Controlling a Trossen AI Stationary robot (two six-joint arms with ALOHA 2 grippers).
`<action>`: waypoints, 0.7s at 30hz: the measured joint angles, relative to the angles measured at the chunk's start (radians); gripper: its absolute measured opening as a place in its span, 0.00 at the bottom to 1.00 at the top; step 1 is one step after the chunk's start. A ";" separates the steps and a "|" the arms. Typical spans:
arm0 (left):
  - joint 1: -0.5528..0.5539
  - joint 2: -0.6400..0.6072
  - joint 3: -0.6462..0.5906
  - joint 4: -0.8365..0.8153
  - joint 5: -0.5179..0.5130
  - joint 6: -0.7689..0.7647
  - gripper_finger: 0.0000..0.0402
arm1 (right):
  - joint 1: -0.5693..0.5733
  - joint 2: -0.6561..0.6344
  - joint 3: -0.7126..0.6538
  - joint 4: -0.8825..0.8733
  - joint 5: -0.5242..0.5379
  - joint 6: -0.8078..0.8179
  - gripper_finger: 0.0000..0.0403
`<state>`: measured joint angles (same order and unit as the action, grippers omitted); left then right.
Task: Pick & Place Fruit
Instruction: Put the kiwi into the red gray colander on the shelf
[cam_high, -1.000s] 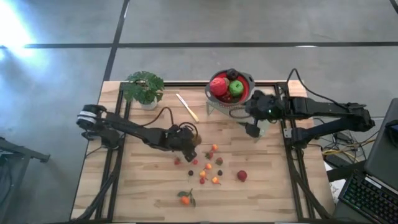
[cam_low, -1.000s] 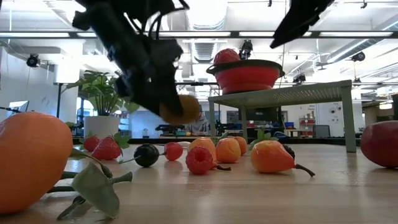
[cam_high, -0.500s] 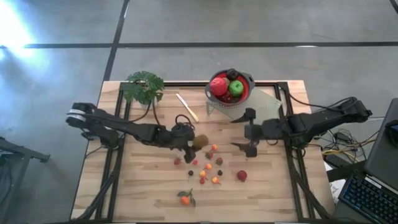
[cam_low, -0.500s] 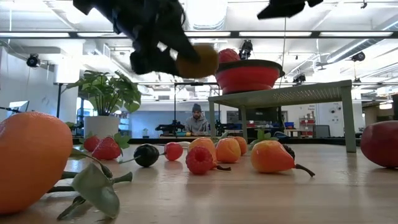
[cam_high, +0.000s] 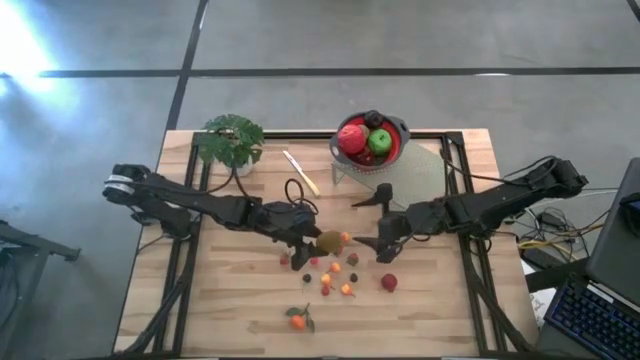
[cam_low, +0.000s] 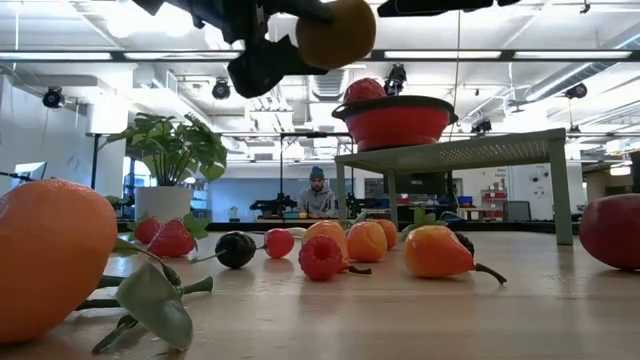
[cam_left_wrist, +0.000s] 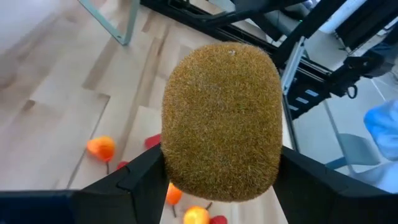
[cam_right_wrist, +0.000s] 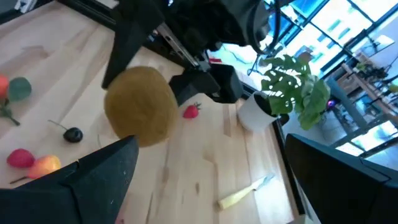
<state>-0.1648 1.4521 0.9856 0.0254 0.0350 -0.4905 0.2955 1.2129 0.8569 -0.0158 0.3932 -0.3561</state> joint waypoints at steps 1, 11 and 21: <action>0.002 0.000 0.001 0.000 0.000 0.005 0.63 | 0.001 0.008 0.006 -0.003 -0.001 0.015 0.99; 0.041 0.000 0.006 0.004 0.015 0.161 0.63 | 0.008 0.109 0.068 -0.004 -0.065 0.051 0.99; 0.050 0.000 0.043 0.007 0.038 0.260 0.63 | 0.008 0.208 0.136 -0.003 -0.053 0.034 0.99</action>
<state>-0.1146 1.4521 1.0283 0.0321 0.0728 -0.2310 0.3031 1.4212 0.9928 -0.0191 0.3398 -0.3224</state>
